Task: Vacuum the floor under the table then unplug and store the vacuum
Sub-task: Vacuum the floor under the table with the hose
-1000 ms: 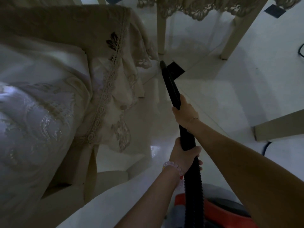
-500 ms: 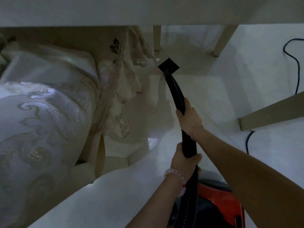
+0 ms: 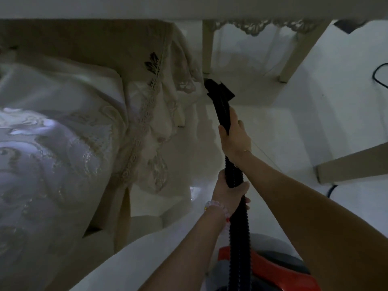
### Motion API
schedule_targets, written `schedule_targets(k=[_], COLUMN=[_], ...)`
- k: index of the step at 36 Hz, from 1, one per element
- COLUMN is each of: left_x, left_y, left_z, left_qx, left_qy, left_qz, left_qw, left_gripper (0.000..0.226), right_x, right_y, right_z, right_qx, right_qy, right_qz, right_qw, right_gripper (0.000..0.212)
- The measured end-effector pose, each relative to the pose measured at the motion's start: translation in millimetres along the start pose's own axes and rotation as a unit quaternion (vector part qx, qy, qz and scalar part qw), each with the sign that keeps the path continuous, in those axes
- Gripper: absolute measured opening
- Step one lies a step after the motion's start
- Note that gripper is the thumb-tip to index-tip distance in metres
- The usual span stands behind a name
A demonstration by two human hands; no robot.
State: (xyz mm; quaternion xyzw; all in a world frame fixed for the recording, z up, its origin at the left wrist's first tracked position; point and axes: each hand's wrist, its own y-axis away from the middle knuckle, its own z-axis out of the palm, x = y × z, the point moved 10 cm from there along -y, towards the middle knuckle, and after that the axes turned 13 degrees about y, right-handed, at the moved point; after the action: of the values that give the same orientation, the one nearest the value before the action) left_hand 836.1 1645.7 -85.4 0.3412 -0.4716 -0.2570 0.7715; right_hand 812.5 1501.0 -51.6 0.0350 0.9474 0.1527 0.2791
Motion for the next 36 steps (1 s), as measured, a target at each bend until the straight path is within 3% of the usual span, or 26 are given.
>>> schedule_targets(k=[9,21,31,36], left_x=[12.4,-39.0,-54.3,-73.6], left_y=[-23.1,4.4,50.9,96.0], left_z=[-14.3,-3.2,5.9,9.2], left_qx=[-0.005,-0.024,-0.004,-0.008], left_qy=[-0.001,0.026,-0.152,-0.171], left_qz=[-0.020,-0.093,-0.045,-0.072], left_qw=[1.000,0.995,0.987,0.983], left_gripper=[0.027,0.036,0.038,0.038], right_x=[12.8,57.7,82.0,88.7], right_y=[-28.7,12.5,66.1,114.3], right_z=[40.7,50.9,32.3,22.4], right_qx=[-0.035,-0.096,-0.120,-0.145], right_qy=[0.070,0.058,0.026,-0.028], right_qz=[0.061,0.106,0.141,0.163], right_qw=[0.995,0.988,0.982,0.976], right_gripper=[0.062,0.063,0.060,0.057])
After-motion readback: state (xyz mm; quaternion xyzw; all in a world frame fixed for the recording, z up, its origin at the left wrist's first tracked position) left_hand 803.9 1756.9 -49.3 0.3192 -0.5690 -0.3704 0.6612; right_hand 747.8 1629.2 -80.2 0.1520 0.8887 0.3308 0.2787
